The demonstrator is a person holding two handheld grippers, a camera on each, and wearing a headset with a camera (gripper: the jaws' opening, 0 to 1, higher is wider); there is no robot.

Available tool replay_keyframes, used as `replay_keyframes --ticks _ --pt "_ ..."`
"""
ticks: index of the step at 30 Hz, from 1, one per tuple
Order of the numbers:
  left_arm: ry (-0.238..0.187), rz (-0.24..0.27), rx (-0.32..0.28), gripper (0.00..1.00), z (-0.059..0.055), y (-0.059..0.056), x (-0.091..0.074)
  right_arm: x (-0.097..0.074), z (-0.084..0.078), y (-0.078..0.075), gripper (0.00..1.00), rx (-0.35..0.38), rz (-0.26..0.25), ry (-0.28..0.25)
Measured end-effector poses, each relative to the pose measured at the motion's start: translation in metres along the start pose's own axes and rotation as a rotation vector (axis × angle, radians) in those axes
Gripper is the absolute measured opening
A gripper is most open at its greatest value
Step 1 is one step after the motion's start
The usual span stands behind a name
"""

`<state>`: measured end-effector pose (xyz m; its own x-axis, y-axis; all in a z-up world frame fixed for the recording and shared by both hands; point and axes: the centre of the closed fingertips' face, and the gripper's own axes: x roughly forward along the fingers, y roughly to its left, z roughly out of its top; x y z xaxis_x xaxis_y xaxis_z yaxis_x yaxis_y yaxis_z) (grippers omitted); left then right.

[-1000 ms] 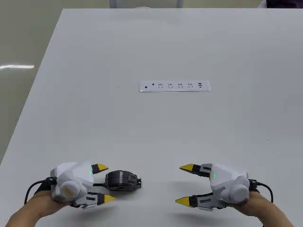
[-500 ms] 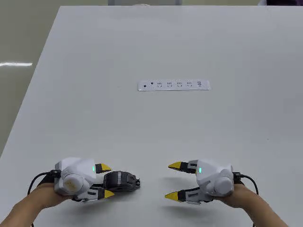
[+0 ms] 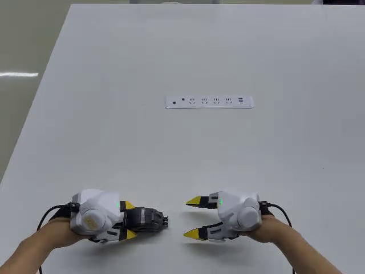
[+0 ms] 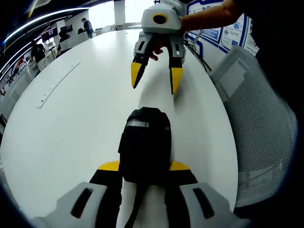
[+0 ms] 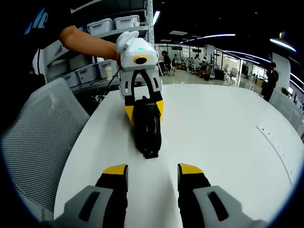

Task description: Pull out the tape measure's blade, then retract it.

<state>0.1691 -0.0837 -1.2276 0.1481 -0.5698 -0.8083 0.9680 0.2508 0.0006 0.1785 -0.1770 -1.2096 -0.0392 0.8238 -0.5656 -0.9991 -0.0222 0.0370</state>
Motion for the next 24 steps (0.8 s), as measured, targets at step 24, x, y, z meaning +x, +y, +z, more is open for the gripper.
replay_keyframes --ticks 24 --pt "-0.024 -0.006 0.004 0.29 -0.001 0.0 0.001 0.045 0.0 0.002 0.26 -0.03 0.076 0.005"
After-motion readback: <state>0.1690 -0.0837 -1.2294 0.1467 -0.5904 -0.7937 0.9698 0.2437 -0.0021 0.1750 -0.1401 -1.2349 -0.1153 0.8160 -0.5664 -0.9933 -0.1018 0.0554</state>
